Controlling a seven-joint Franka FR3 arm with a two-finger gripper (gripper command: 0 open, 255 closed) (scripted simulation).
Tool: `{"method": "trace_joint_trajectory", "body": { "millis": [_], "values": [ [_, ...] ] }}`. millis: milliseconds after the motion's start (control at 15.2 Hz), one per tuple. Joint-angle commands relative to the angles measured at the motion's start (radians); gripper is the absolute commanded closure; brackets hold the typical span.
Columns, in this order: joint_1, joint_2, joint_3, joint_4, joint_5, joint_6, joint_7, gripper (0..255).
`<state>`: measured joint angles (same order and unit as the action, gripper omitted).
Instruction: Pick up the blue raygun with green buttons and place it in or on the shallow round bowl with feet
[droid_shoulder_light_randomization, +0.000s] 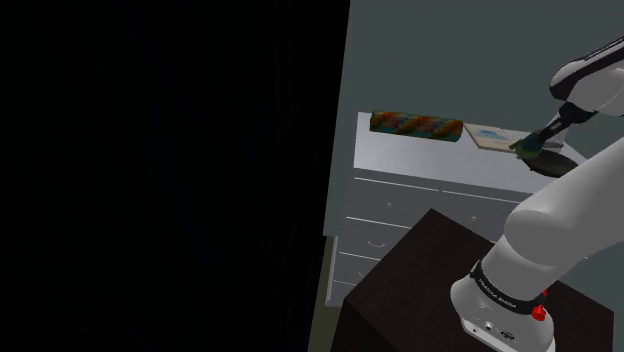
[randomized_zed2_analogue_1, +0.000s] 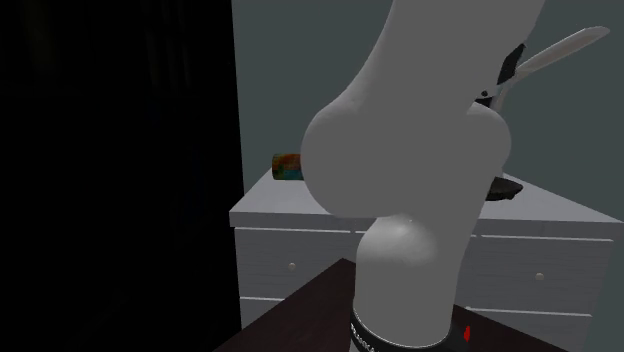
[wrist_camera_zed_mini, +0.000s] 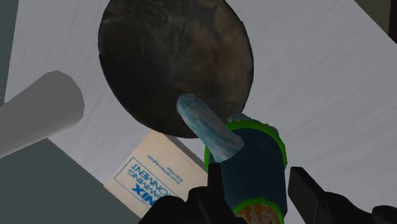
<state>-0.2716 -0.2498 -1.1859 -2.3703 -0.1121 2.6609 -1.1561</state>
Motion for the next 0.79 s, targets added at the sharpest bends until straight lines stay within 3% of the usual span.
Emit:
{"method": "trace_joint_trajectory", "body": {
  "millis": [0,66,198,264,396,726],
  "values": [
    [0.098,0.038,-0.13,0.056,0.084,-0.018,-0.102,255],
    [0.166,0.058,-0.216,0.084,0.129,-0.027,-0.153,255],
    [0.367,0.076,-0.451,0.142,0.185,-0.05,-0.231,255],
    [0.465,0.06,-0.564,0.173,0.171,-0.062,-0.24,255],
    [0.589,-0.023,-0.717,0.252,0.071,-0.092,-0.213,255],
    [0.652,-0.072,-0.785,0.226,0.002,-0.033,-0.177,255]
  ]
}}
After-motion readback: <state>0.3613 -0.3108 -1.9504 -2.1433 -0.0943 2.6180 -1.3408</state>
